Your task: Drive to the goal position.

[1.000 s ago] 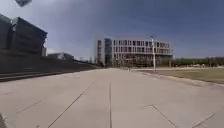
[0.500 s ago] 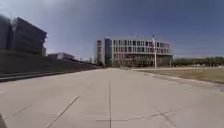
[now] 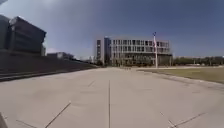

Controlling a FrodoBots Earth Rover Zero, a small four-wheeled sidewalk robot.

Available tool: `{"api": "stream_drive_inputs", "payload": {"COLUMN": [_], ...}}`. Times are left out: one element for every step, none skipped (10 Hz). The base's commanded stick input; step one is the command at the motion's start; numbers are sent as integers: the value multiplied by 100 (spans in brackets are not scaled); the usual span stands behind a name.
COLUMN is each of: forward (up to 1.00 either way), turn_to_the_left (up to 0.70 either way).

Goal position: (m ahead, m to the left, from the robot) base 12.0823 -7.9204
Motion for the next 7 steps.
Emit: {"api": "stream_drive_inputs", "payload": {"forward": [70, 70, 70, 70, 70, 70, 70], "turn_to_the_left": [0, 0, 0, 0, 0, 0, 0]}}
